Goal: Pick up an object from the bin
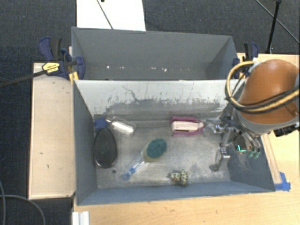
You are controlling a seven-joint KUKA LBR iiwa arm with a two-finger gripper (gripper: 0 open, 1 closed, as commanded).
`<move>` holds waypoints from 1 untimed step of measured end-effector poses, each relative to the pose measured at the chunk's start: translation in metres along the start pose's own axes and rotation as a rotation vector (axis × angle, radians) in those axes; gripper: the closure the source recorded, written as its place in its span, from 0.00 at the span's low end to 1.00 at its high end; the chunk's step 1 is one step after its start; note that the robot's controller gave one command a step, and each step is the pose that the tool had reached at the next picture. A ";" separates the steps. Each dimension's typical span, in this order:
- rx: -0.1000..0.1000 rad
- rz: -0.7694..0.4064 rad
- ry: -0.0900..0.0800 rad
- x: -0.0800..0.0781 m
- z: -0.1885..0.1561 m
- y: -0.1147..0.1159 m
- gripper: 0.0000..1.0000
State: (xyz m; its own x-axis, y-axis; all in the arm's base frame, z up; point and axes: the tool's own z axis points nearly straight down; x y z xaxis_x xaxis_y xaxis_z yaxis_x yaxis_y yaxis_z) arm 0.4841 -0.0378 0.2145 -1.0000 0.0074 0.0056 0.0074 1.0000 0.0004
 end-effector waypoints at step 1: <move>-0.004 -0.010 -0.015 -0.047 -0.023 0.082 0.00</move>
Offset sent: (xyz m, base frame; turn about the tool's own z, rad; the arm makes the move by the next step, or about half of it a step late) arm 0.0453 0.0761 0.0211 -0.0008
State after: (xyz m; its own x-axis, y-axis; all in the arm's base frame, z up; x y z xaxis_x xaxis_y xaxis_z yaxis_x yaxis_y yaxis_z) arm 0.5323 0.0442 0.2376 -1.0000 -0.0026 -0.0091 -0.0027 1.0000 0.0045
